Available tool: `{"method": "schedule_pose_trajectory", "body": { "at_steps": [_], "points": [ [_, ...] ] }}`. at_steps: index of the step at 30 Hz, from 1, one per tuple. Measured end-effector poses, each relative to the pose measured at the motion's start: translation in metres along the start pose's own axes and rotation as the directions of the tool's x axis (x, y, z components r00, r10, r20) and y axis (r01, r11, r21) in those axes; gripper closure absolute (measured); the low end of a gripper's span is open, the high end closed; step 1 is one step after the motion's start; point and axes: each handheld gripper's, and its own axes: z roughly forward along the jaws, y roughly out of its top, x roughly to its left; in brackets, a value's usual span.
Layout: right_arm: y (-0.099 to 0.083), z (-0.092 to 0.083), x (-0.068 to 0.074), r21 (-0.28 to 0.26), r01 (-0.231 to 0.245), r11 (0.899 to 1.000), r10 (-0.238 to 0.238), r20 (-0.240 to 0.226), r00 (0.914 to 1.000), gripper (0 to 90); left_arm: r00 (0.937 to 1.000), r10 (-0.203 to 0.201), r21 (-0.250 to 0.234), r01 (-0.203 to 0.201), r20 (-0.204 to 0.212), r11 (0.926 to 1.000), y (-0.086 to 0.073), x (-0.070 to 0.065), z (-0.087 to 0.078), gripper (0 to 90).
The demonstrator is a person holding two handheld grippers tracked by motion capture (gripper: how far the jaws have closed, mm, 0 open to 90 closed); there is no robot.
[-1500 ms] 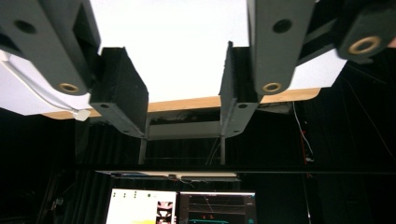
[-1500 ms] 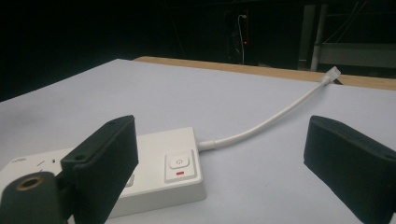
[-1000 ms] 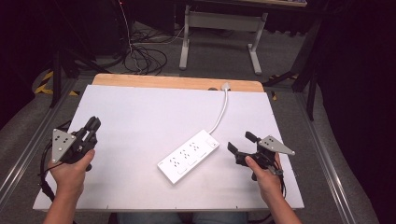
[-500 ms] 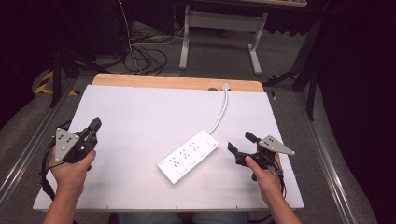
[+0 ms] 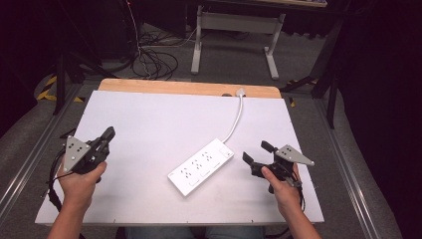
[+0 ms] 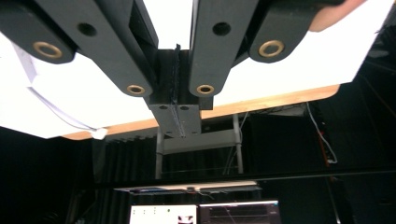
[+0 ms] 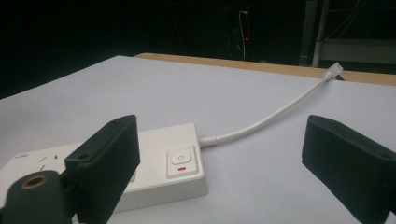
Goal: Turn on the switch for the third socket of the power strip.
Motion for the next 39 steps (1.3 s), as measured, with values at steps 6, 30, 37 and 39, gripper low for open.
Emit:
{"method": "schedule_pose_trajectory", "body": {
  "at_steps": [6,30,37,39],
  "points": [
    [-0.001,0.0,0.0,0.006,-0.001,1.0,0.001,-0.001,1.0,12.1,0.9994,0.012,0.007,-0.012,0.032,0.9999,0.001,-0.005,0.003,89.8],
    [-0.002,-0.003,-0.001,0.022,-0.001,1.0,0.001,0.002,1.0,12.5,0.9861,0.056,0.033,-0.062,0.156,0.9975,0.0,-0.028,0.017,89.8],
    [-0.003,-0.004,-0.001,0.024,-0.004,1.0,0.004,0.005,1.0,12.4,0.978,0.068,0.04,-0.078,0.197,0.9962,0.001,-0.036,0.022,89.8],
    [-0.003,-0.004,-0.001,0.025,-0.006,1.0,0.006,0.006,1.0,12.5,0.9762,0.067,0.041,-0.077,0.206,0.9962,0.0,-0.038,0.023,89.9]
  ]
}}
